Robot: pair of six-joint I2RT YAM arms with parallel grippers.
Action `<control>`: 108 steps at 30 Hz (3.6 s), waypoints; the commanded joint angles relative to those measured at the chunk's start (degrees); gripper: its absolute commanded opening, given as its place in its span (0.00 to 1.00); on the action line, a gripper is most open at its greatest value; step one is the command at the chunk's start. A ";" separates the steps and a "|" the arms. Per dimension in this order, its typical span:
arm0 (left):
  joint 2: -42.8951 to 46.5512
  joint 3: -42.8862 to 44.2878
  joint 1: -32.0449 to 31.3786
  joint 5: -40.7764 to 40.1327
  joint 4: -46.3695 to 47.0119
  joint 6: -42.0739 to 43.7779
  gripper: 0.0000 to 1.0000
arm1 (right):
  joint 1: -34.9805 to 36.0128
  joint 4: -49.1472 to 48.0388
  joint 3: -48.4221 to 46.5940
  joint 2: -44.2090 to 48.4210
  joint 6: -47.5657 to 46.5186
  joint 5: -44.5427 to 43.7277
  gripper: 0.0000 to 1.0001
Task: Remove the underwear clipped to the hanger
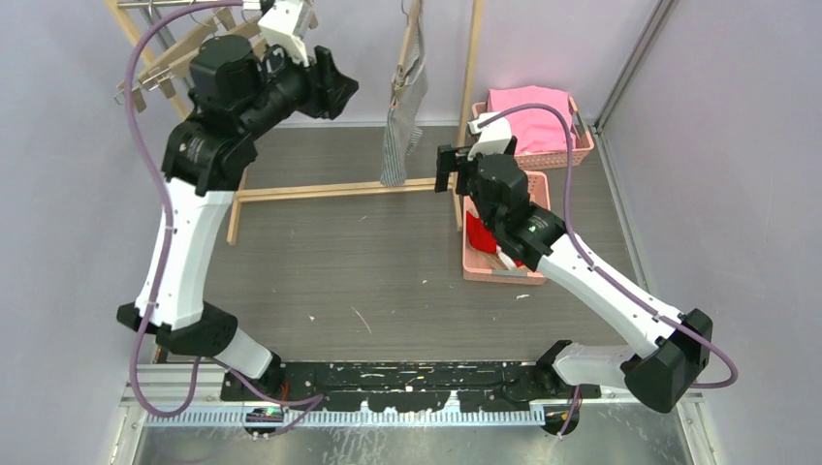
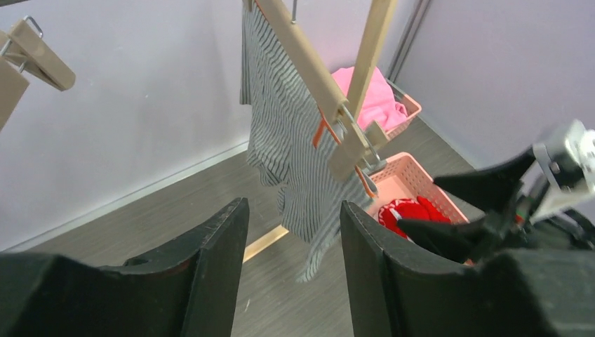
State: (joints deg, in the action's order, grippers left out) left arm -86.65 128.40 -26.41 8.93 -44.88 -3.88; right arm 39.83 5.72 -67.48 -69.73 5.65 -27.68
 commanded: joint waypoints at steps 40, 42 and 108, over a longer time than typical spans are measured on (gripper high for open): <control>-15.61 5.34 -4.93 -2.84 25.45 0.45 0.61 | 13.06 -33.25 -2.03 -21.63 -15.05 -15.36 0.44; -17.03 7.15 -5.26 -3.54 24.44 1.72 0.58 | 13.24 -33.14 -1.89 -21.66 -15.31 -15.59 0.45; -23.32 14.12 -5.93 -10.81 20.06 10.55 0.25 | 14.39 -35.34 10.54 -13.23 -17.16 -16.54 0.58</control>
State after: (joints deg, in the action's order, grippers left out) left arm -112.36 139.04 -32.18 -0.08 -27.99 6.94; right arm 53.91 -28.01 -57.34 -84.66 -10.98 -43.00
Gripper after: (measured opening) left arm 0.293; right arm 0.575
